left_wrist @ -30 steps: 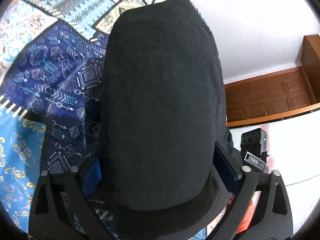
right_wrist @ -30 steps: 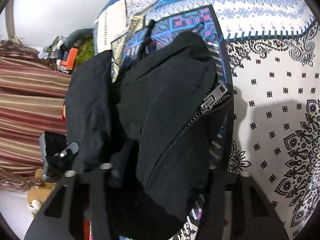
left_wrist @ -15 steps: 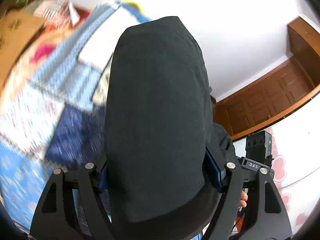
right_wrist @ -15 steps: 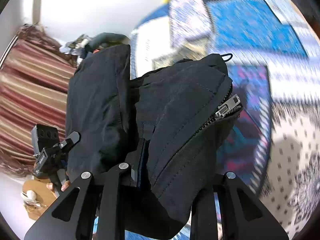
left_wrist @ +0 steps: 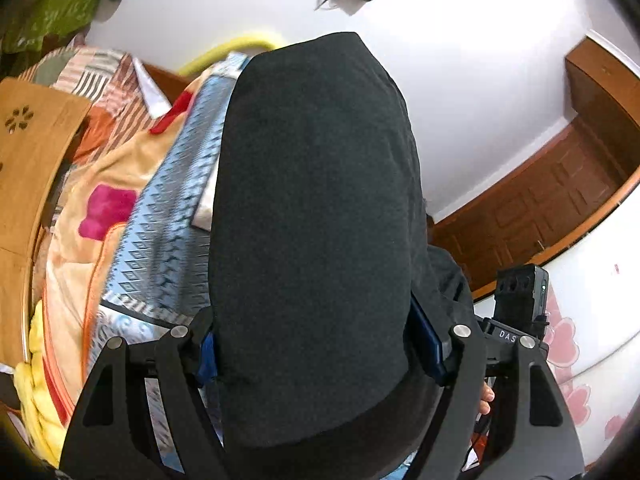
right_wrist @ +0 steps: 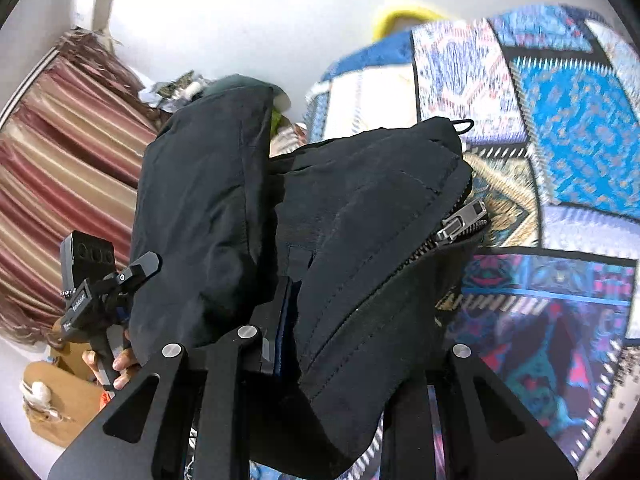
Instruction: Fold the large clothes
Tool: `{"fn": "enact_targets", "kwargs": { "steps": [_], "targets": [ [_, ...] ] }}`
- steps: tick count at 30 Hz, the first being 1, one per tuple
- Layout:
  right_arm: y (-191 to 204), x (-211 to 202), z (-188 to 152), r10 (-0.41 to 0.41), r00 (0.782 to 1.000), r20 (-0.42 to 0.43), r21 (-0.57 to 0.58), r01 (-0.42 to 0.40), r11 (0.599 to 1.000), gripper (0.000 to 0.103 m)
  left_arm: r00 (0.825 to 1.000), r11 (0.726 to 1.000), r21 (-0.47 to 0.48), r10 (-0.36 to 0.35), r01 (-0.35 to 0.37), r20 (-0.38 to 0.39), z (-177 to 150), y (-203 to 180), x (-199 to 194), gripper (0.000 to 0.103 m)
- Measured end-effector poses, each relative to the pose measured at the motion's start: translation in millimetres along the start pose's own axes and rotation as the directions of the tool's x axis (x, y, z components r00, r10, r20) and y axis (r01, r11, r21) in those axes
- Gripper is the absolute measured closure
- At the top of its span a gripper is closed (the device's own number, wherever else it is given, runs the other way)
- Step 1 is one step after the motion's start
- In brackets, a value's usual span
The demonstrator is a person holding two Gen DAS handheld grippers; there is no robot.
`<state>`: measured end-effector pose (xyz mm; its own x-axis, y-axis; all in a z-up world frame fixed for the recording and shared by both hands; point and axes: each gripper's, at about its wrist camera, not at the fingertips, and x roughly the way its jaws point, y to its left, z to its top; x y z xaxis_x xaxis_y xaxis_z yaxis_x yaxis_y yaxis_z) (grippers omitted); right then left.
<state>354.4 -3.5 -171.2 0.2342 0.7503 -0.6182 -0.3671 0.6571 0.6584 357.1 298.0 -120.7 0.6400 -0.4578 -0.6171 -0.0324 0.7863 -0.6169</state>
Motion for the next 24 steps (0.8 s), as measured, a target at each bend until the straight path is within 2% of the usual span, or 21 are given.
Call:
{"fn": "enact_targets", "kwargs": {
  "steps": [4,9,11,13,16,21,24],
  "targets": [
    [-26.0,49.5,-4.8,-0.045,0.996,-0.078,0.039,0.048,0.998,0.082,0.997,0.999,-0.048,0.021,-0.025,-0.075,-1.2,47.3,37.5,0.027],
    [-56.3,92.7,-20.1,-0.11,0.981,-0.16,0.042,0.118,0.992,0.082,0.982,0.983,-0.165,0.045,-0.076,-0.185,-26.6,105.7,90.0,0.025],
    [-55.4,91.2,-19.2,-0.109,0.982,-0.152,0.021,0.113,0.993,0.079,0.989,0.975,-0.222,-0.001,-0.032,-0.146,-35.9,123.1,91.7,0.023],
    [-52.1,87.5,-18.2,-0.124,0.979,-0.161,0.006,0.127,0.992,0.078,0.992,0.971,-0.239,-0.013,-0.018,-0.127,-39.3,124.2,87.3,0.022],
    [-47.5,74.1,-20.4,-0.17,0.971,-0.168,-0.026,0.168,0.986,0.077,0.988,0.965,-0.242,0.067,-0.099,-0.136,-42.2,111.9,80.3,0.02],
    [-30.4,40.1,-28.1,-0.223,0.965,-0.134,-0.07,0.216,0.974,0.075,0.962,0.955,-0.154,0.229,-0.252,-0.148,-45.9,78.9,53.6,0.02],
    [-16.5,9.3,-34.6,-0.228,0.969,-0.099,-0.092,0.219,0.971,0.075,0.961,0.964,-0.099,0.233,-0.248,-0.147,-53.3,56.7,29.3,0.02]
  ]
}}
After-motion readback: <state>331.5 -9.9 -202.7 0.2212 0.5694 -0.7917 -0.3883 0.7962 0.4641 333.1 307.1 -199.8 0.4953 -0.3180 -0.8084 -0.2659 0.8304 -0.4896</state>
